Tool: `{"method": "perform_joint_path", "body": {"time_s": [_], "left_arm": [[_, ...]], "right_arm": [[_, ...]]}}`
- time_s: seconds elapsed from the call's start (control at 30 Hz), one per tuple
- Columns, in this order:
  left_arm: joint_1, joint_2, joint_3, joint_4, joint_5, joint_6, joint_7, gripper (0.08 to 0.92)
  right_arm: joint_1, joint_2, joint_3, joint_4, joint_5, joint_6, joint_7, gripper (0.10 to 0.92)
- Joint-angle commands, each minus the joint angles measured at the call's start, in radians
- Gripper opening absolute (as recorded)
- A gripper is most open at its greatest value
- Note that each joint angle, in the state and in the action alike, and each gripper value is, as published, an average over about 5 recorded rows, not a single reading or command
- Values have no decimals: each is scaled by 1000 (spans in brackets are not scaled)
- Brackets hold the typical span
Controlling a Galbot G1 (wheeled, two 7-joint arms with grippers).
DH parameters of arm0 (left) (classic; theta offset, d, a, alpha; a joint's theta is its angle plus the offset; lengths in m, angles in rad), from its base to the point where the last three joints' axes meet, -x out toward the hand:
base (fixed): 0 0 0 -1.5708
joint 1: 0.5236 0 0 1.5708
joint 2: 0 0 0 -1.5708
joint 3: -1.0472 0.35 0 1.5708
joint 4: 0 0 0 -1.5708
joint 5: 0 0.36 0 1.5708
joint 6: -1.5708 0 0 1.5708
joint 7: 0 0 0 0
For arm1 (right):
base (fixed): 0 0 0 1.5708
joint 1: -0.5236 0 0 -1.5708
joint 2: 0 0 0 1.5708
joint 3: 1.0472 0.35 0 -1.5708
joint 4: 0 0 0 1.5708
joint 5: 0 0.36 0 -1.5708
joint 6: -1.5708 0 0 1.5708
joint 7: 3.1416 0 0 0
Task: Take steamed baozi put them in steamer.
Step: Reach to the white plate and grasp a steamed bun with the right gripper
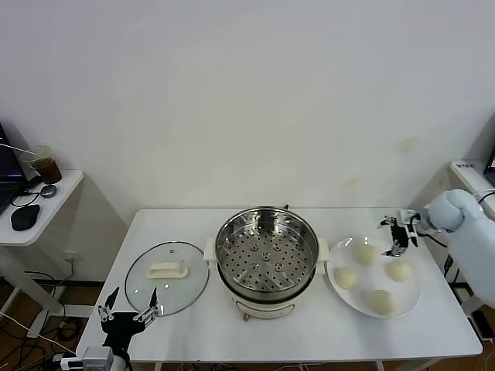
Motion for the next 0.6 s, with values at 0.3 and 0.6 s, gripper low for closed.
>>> {"method": "perform_joint_path", "body": {"time_s": [0.3, 0.6], "left_arm": [[-3, 1, -9, 4, 0, 1, 3, 823], [0, -1, -9, 11, 1, 1, 2, 823]], "right_arm": [[56, 100, -44, -156, -99, 53, -27, 823], [52, 142, -11, -220, -149, 57, 22, 823]]}}
